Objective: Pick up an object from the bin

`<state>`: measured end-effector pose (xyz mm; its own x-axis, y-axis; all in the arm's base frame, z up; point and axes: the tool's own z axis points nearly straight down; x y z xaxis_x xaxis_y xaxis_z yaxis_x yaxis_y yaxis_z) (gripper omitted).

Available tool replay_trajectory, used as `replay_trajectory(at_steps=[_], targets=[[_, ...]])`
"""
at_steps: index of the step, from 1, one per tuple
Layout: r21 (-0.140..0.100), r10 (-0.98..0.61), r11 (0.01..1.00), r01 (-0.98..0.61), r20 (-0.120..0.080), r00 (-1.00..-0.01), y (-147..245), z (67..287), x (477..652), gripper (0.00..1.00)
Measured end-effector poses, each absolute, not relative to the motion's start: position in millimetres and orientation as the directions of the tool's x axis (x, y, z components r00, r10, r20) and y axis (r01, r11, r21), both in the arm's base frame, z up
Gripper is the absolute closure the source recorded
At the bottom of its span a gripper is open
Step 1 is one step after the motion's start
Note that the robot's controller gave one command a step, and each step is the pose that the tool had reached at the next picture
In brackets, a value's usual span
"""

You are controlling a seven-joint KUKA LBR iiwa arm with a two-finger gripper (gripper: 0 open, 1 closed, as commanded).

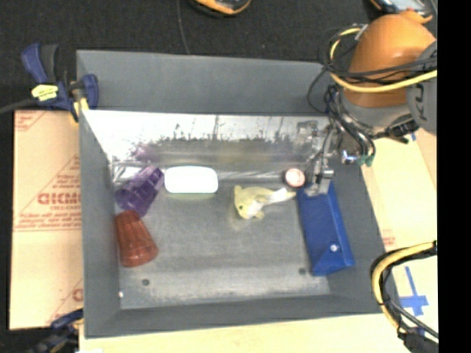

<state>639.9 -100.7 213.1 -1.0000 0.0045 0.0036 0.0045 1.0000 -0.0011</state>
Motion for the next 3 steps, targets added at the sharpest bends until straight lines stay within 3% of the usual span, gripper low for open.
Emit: replay_trajectory(at_steps=[1,2,3], targets=[[-0.002,0.002,1.0,0.002,-0.005,-1.0,-100.3,218.7,641.1,0.0],[-0.003,-0.091,0.996,-0.091,-0.008,-0.996,-79.6,129.2,638.9,0.0],[-0.004,-0.109,0.994,-0.109,-0.009,-0.994,-69.3,120.6,636.3,0.0]])
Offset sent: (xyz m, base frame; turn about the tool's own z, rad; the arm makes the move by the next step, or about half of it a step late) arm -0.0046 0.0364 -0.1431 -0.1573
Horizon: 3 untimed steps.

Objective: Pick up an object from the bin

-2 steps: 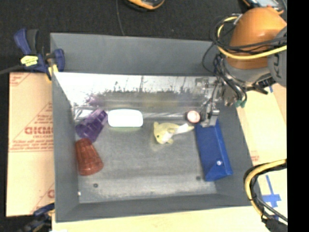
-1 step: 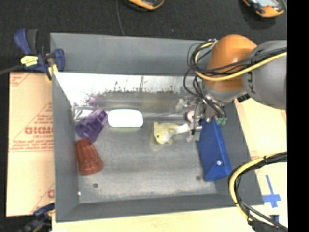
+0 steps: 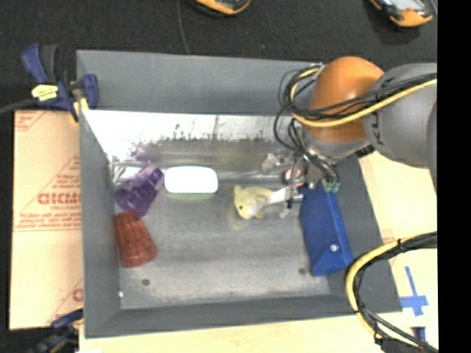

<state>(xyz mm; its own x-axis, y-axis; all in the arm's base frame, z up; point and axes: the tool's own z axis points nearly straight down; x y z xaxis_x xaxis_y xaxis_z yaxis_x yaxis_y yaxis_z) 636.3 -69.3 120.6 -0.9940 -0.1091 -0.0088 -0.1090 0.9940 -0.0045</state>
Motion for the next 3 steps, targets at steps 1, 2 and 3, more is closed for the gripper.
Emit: replay_trajectory(at_steps=[1,2,3], targets=[[0.0,0.018,1.0,0.018,-0.008,-1.0,-54.6,114.5,640.8,0.0],[-0.003,0.02,1.0,0.02,-0.014,-1.0,-60.7,68.3,649.6,0.0],[-0.002,0.064,0.998,0.064,-0.018,-0.998,-66.9,70.9,643.3,1.0]])
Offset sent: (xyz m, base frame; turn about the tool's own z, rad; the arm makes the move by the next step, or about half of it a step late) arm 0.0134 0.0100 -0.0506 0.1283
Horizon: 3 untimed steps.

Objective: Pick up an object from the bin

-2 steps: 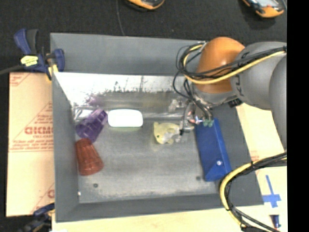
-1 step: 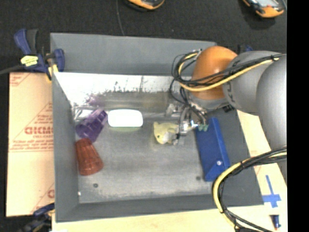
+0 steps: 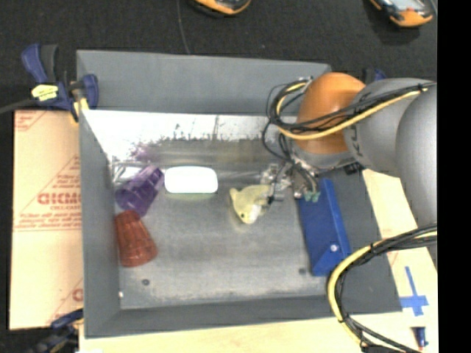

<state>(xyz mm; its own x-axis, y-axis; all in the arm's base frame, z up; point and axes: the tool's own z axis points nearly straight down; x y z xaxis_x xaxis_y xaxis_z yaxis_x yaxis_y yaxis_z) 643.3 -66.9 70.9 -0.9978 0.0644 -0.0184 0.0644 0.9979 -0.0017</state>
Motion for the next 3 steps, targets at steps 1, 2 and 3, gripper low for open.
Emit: replay_trajectory(at_steps=[1,2,3], targets=[[-0.002,0.064,0.998,0.064,-0.018,-0.998,-67.1,70.9,643.2,1.0],[-0.002,0.064,0.998,0.064,-0.013,-0.998,-67.3,91.2,641.1,1.0],[-0.002,0.063,0.998,0.064,-0.014,-0.998,-67.5,135.3,641.6,1.0]])
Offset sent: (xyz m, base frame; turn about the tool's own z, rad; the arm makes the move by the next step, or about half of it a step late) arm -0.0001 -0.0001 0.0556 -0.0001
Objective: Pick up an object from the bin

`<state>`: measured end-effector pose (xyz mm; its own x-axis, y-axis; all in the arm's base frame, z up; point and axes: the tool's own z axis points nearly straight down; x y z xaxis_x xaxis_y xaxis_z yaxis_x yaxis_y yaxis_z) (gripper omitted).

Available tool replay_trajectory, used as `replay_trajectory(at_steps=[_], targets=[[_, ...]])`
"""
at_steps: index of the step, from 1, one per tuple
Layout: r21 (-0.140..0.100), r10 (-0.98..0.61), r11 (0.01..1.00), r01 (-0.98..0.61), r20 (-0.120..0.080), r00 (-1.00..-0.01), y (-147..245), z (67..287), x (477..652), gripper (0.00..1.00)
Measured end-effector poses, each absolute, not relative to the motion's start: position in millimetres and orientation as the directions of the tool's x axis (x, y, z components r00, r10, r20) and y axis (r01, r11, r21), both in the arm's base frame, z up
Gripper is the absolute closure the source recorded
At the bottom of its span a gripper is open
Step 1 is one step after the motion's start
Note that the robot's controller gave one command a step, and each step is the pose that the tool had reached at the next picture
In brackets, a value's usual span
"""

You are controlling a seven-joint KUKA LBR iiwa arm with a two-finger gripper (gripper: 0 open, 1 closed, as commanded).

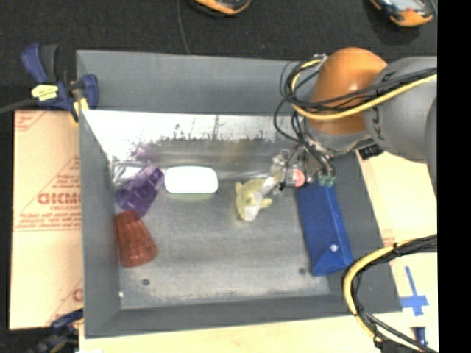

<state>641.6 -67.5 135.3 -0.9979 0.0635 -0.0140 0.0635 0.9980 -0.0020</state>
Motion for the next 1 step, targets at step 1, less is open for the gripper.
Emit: replay_trajectory(at_steps=[1], targets=[[-0.003,0.062,0.998,0.062,-0.019,-0.998,-67.9,176.2,643.1,1.0]])
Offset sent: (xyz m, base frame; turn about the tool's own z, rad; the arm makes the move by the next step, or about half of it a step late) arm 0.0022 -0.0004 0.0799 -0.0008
